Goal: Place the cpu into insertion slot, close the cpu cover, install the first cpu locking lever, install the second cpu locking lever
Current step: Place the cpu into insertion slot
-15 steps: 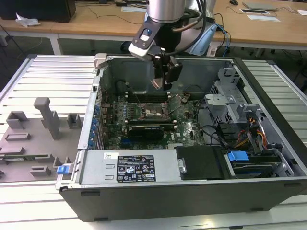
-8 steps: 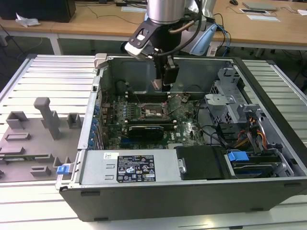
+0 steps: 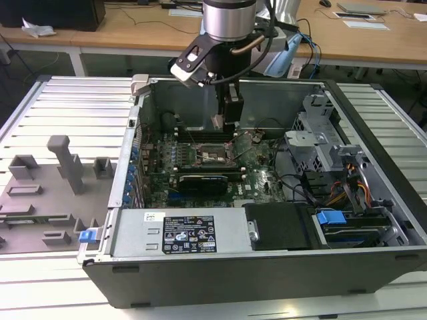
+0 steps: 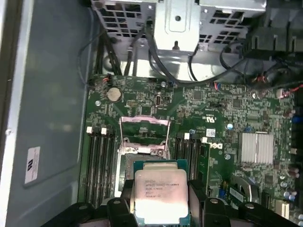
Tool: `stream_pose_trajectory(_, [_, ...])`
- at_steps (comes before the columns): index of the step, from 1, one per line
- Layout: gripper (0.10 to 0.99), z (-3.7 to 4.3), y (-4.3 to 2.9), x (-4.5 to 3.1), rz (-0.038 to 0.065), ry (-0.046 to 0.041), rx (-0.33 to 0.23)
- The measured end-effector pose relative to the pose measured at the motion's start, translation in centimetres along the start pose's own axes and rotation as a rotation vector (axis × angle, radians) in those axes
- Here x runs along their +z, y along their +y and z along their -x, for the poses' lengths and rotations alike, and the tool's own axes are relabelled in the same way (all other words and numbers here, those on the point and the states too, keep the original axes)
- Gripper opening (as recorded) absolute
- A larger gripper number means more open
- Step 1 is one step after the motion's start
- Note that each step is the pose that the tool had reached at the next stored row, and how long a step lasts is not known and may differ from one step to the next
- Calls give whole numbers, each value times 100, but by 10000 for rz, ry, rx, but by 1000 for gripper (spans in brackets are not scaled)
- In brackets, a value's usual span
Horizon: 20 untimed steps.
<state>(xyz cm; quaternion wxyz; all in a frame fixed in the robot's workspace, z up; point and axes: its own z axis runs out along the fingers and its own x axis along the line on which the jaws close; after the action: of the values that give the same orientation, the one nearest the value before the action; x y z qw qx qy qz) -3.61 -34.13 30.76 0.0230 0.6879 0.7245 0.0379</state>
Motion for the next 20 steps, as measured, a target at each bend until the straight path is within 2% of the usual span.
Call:
stream_pose_trajectory(3, [541, 1, -25, 117, 9, -46, 521])
stream_pose_trajectory(7, [541, 1, -69, 249, 16, -76, 879])
stream_pose_trajectory(12, [541, 1, -120, 349, 19, -84, 967])
stream_pose_trajectory(20, [541, 4, -163, 588, 18, -23, 872])
